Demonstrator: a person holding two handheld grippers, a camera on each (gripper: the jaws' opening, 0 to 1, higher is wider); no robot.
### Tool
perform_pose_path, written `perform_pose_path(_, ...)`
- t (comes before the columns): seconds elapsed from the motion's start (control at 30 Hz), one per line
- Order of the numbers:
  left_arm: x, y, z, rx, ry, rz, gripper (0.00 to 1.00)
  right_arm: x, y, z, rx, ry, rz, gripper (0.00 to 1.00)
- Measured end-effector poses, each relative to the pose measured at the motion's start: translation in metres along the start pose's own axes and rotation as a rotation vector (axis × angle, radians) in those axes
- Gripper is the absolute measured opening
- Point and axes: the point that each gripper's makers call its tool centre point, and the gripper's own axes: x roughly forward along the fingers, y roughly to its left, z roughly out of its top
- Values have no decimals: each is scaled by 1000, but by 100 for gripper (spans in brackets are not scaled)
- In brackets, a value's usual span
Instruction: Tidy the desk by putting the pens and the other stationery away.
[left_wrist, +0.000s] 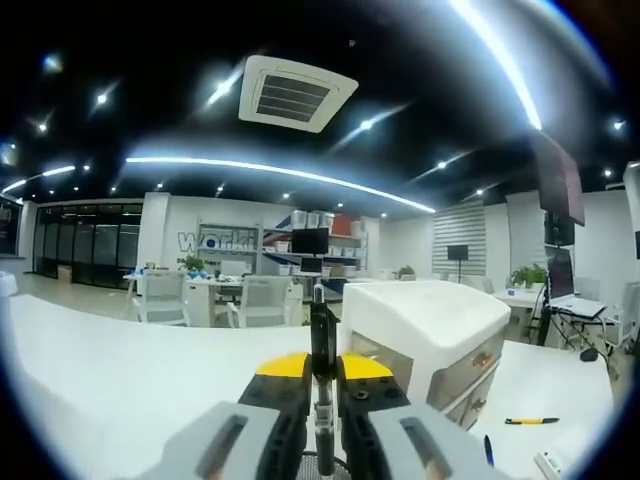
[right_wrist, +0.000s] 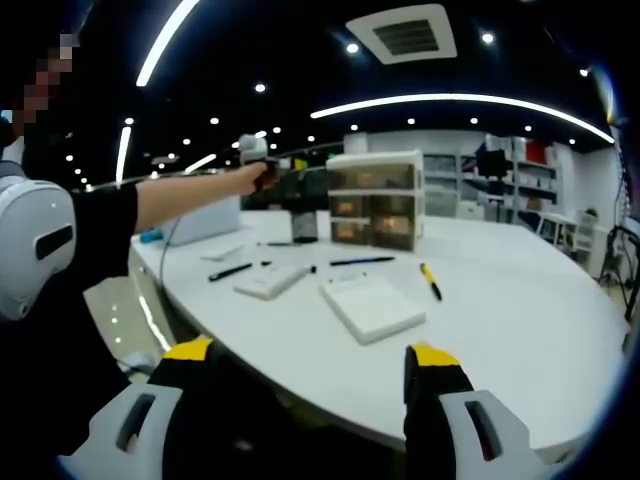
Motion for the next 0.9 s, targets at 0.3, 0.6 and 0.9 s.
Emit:
perform_pose_path(0.3, -6, -19, -11, 14, -12, 8, 10, 0, 4, -1, 5, -7, 9, 72)
perform_pose_path(0.6, -18, -38, -18, 28, -17, -2, 10, -3, 4, -2, 11, -11, 7, 72)
perform_pose_path(0.9, -15, -19, -32, 16, -9, 8, 10, -5, 5, -4, 14, -10, 6, 72)
